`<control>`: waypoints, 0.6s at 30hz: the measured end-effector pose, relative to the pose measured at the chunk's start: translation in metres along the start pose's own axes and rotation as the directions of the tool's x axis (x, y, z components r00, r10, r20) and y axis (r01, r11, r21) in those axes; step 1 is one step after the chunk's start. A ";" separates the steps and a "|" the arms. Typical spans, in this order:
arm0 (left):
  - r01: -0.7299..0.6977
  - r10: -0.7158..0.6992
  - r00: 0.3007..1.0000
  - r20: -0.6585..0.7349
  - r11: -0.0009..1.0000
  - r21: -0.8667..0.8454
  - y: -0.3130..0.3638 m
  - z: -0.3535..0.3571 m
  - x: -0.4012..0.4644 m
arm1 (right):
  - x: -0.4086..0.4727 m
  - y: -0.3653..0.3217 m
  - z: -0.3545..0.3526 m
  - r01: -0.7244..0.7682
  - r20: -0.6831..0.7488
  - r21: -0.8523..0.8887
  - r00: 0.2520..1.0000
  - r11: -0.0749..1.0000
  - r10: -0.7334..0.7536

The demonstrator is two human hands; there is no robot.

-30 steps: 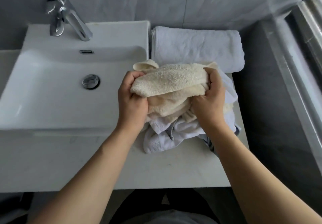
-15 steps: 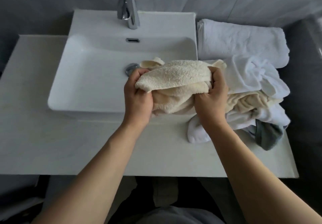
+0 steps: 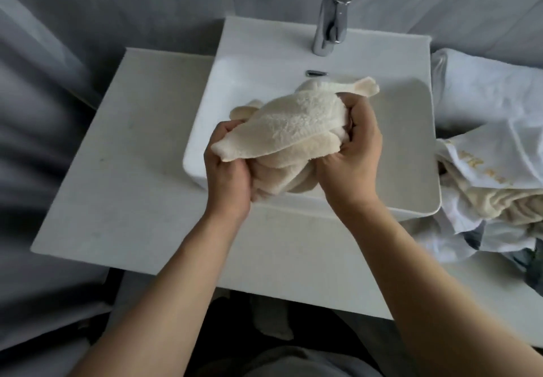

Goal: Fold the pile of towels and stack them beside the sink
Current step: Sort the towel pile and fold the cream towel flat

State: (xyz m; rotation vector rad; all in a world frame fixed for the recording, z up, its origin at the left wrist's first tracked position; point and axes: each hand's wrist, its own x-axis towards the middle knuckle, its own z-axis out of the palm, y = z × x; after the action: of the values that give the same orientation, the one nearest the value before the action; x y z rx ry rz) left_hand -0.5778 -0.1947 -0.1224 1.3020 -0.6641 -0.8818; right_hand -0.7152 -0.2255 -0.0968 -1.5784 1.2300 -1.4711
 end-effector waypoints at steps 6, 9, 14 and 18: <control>0.069 -0.080 0.995 -0.051 0.980 -0.185 0.020 -0.094 0.052 | -0.008 -0.030 0.117 0.226 0.121 -0.021 0.968 0.974 -0.222; 0.057 -0.071 0.993 -0.094 0.988 -0.145 0.027 -0.147 0.077 | -0.015 -0.042 0.177 0.227 0.129 -0.028 0.967 0.973 -0.222; 0.045 -0.046 0.980 -0.194 0.999 -0.012 0.027 -0.234 0.107 | -0.029 -0.049 0.262 0.201 0.232 -0.050 0.955 0.978 -0.184; 0.012 -0.003 0.940 -0.341 1.000 0.025 0.023 -0.270 0.113 | -0.034 -0.041 0.310 0.175 0.333 -0.017 0.929 0.984 -0.159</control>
State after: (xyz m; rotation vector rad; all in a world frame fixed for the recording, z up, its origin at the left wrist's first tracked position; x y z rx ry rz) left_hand -0.2891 -0.1475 -0.1518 1.4393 -0.3980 -0.6315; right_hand -0.4019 -0.2217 -0.1227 -1.9108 0.9606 -1.2165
